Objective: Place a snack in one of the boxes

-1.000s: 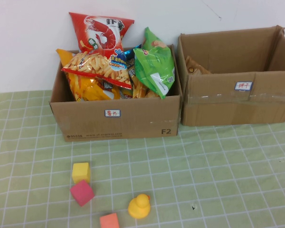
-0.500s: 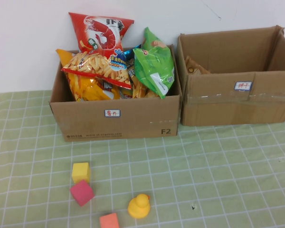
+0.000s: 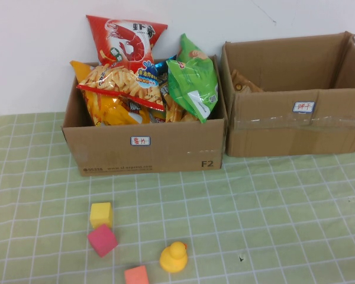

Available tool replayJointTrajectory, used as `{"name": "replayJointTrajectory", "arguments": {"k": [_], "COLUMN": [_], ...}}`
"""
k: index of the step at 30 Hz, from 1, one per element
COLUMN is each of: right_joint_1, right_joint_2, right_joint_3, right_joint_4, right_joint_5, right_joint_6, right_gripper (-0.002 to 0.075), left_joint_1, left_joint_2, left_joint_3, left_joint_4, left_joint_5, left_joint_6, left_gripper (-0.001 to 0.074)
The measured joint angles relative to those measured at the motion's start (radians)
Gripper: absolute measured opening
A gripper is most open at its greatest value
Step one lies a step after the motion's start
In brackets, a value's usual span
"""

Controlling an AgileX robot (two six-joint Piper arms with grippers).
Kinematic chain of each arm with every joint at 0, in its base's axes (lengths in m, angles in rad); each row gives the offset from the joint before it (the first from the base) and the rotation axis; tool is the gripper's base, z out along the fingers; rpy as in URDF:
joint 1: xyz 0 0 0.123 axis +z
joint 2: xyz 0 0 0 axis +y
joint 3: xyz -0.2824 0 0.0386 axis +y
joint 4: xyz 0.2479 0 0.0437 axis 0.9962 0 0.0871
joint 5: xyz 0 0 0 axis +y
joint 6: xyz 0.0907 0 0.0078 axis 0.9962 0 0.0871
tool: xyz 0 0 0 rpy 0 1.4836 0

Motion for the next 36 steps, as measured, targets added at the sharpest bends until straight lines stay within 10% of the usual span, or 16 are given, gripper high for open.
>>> {"name": "replayJointTrajectory", "arguments": {"k": [36], "right_joint_1": [0.02], "right_joint_2": [-0.002], "right_joint_3": [0.001], "right_joint_4": [-0.014], "right_joint_5": [0.261], "right_joint_6": [-0.018], "right_gripper": [-0.0002], "left_joint_1": [0.036], "left_joint_2": [0.0], "left_joint_3": [-0.001], "left_joint_4": [0.002], "left_joint_5": [0.002], "left_joint_6": [0.0], "left_gripper": [-0.0002]}}
